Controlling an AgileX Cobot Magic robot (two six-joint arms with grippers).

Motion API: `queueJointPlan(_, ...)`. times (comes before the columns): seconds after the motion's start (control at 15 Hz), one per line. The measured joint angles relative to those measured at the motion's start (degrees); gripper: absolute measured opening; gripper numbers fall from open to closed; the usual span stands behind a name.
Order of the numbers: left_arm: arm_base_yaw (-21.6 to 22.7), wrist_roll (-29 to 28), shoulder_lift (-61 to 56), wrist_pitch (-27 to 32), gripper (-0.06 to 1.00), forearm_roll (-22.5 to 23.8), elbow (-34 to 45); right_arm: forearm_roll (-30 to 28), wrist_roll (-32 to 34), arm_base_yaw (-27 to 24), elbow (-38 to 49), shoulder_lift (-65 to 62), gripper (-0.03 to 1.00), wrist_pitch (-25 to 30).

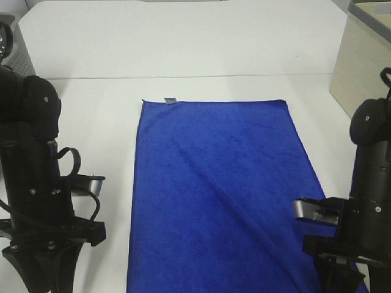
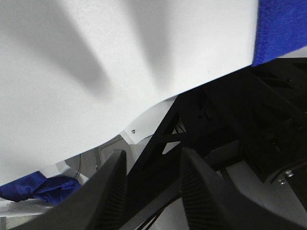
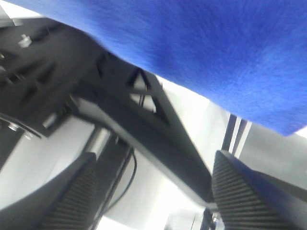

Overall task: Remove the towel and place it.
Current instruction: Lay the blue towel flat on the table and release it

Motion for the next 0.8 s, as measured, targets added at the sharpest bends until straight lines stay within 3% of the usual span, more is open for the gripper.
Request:
queueJointPlan(0.4,0.00,-3.04,-12.89,0.23,0.42,0.52,-1.03,-2.46,2.35,0.00,-11.46,-19.19,0.64,0.34)
queueJointPlan(0.67,0.00,-10.54,-21.20,0.34,0.43,8.37,-6.36,-11.40,10.26,0.00,-20.74,-25.61,0.64,0.40)
queueJointPlan(0.8,0.00,-14.78,-23.66,0.40,0.49,14.21,-11.75,-20.23,14.95,0.00,-25.73,-25.73,0.64,0.46)
